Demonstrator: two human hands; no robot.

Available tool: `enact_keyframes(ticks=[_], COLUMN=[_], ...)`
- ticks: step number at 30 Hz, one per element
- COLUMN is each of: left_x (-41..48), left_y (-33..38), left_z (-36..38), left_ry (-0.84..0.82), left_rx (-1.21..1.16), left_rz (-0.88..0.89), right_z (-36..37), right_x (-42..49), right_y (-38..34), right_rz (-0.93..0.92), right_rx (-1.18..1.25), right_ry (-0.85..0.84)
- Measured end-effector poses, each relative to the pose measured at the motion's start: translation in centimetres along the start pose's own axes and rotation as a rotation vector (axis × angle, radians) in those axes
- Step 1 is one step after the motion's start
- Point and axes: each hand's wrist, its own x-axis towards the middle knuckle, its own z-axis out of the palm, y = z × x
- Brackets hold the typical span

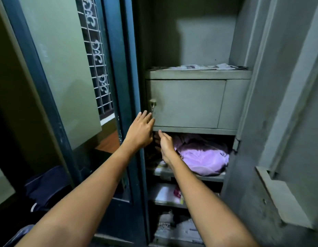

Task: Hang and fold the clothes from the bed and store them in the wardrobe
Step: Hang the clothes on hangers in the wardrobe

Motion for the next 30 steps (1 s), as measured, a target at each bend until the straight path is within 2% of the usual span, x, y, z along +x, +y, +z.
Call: enact_keyframes(ticks=[5, 9, 15, 21, 24, 30], left_x=[2.2, 2.3, -0.2, -5.4, -8.8, -16.5], left_y=[-2.1, -2.7, -1.8, -1.0, -2.1, -5.7], left_z=[1.4, 2.4, 2.2, -0.2, -1.8, -5.2], left_ry=[-0.043, -0.069, -0.032, -0.024, 0.024, -0.040], left_rx=[0.095, 0.116, 0.196, 0.296, 0.299, 0.344], left_rz=[0.041, 0.022, -0.027, -0.160, -0.269, -0.515], right_z=[2.3, 3.5, 3.2, 5.2, 7.7, 14.1], right_x=[4.1, 4.9, 3.2, -2.3, -5.5, -10.7], right_y=[1.3, 2.3, 3.2, 3.4, 3.8, 4.5], right_rz=[0.131, 0.151, 0.193, 0.373, 0.447, 0.480], right_rx=[0.141, 0.277, 0.261, 0.329, 0.287, 0.193], right_ry=[-0.048, -0.129, -0.143, -0.434, -0.611, -0.760])
